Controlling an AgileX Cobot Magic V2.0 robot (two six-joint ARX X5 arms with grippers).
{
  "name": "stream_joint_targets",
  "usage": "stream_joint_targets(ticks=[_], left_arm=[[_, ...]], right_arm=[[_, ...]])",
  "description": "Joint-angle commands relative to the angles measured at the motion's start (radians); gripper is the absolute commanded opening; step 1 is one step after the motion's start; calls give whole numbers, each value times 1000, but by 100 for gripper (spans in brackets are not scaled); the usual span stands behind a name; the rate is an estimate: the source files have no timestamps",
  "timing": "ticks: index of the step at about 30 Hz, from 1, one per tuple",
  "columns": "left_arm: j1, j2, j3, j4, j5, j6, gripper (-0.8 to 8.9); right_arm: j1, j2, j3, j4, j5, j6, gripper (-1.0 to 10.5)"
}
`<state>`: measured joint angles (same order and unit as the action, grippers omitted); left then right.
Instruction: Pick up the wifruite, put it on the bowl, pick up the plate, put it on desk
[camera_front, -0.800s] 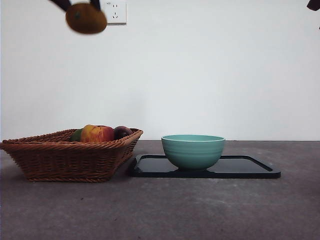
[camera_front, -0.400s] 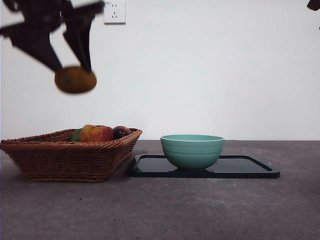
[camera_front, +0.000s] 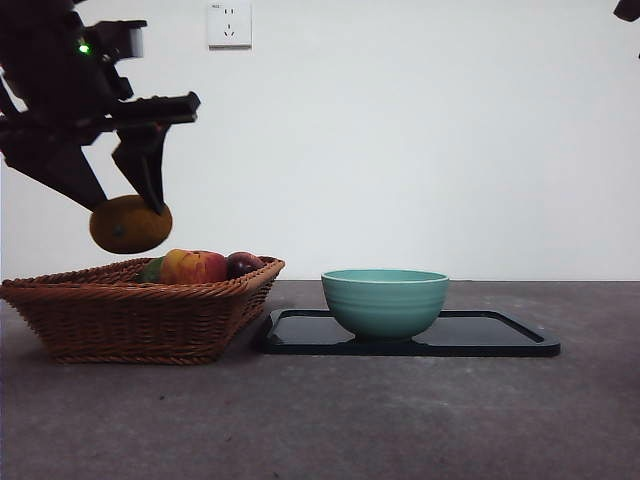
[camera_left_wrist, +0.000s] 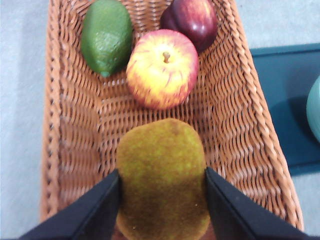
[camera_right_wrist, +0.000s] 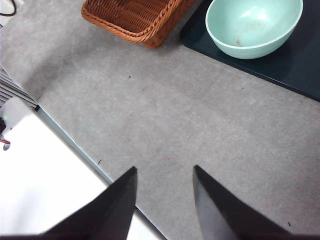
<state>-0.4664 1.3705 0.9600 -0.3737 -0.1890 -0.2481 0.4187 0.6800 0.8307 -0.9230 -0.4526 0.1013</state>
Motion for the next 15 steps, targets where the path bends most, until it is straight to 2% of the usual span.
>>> stream_joint_targets(ticks=[1,15], left_arm=[[-2,47,6,33,-6,29,209],[-2,218,6,77,-5,38,209]], right_arm=[[6,2,8,11,-3,-9,178],[6,2,8,10,-3,-8,178]])
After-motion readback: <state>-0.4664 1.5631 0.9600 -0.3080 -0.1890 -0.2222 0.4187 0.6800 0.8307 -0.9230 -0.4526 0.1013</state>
